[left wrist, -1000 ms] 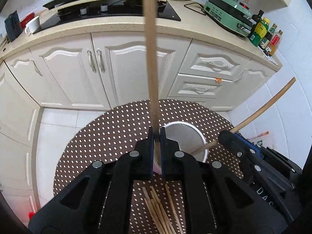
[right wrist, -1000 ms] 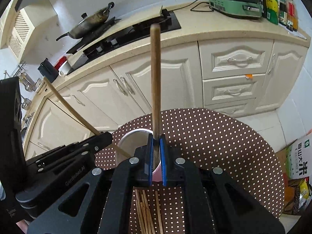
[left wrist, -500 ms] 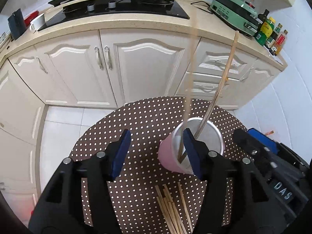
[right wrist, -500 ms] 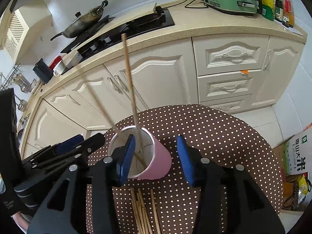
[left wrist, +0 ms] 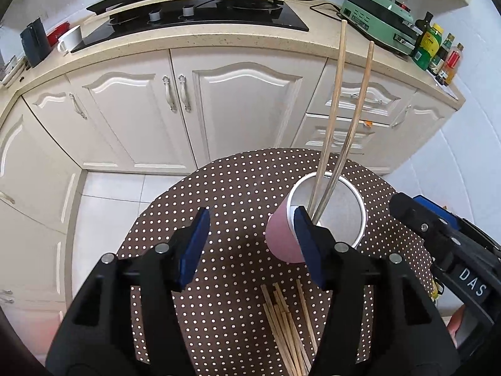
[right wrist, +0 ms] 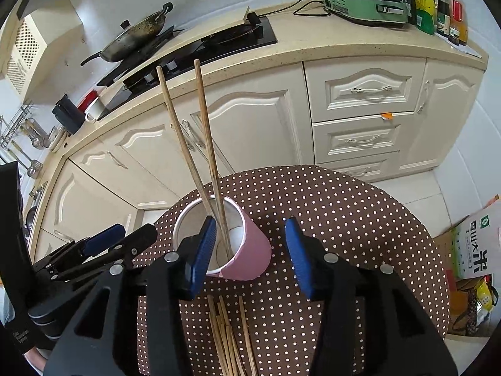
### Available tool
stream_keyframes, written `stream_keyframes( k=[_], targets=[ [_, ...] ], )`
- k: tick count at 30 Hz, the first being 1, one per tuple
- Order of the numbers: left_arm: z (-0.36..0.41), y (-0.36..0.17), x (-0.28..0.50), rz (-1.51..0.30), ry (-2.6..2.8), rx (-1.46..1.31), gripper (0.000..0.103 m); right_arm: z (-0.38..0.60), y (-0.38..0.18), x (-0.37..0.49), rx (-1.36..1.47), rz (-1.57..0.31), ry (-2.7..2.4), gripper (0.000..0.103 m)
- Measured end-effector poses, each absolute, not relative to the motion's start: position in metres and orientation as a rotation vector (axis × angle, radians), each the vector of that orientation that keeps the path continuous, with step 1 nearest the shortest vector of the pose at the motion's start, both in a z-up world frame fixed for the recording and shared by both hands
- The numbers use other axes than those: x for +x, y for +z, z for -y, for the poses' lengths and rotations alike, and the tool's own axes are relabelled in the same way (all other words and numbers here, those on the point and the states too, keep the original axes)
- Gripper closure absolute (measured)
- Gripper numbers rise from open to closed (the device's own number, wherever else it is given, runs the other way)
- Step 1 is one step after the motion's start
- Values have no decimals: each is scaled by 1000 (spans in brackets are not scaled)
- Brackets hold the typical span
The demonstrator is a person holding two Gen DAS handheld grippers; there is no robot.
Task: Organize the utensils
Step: 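Lower the chopsticks into the pink cup and open both grippers, then withdraw both grippers from the cup back to the chopstick pile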
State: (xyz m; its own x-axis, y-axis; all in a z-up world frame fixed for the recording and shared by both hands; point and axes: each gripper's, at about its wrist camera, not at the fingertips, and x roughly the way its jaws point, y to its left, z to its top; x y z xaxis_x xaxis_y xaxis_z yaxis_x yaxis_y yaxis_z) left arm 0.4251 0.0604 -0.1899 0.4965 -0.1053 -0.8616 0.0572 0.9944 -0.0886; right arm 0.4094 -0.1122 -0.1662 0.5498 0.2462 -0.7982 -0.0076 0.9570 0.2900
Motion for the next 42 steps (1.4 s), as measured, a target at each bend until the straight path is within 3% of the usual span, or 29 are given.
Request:
stream_keyframes(
  k=[3, 11, 16, 30, 42],
  targets=[
    [-62, -188, 420, -1044, -96, -53, 47, 112, -163, 405, 265, -973, 157, 52],
    [-63, -183, 403, -1033, -82, -40, 47, 113, -155, 389, 267, -945, 162, 49],
    [-65, -174, 386, -1011, -80, -43, 43, 113, -149, 373, 274, -934, 159, 34],
    [-72, -150, 331, -968, -4, -29, 31, 119, -127, 317, 252, -878, 149, 11],
    [-88, -143, 279, -975, 52, -28, 26, 127, -122, 272, 257, -871, 125, 9]
  ],
)
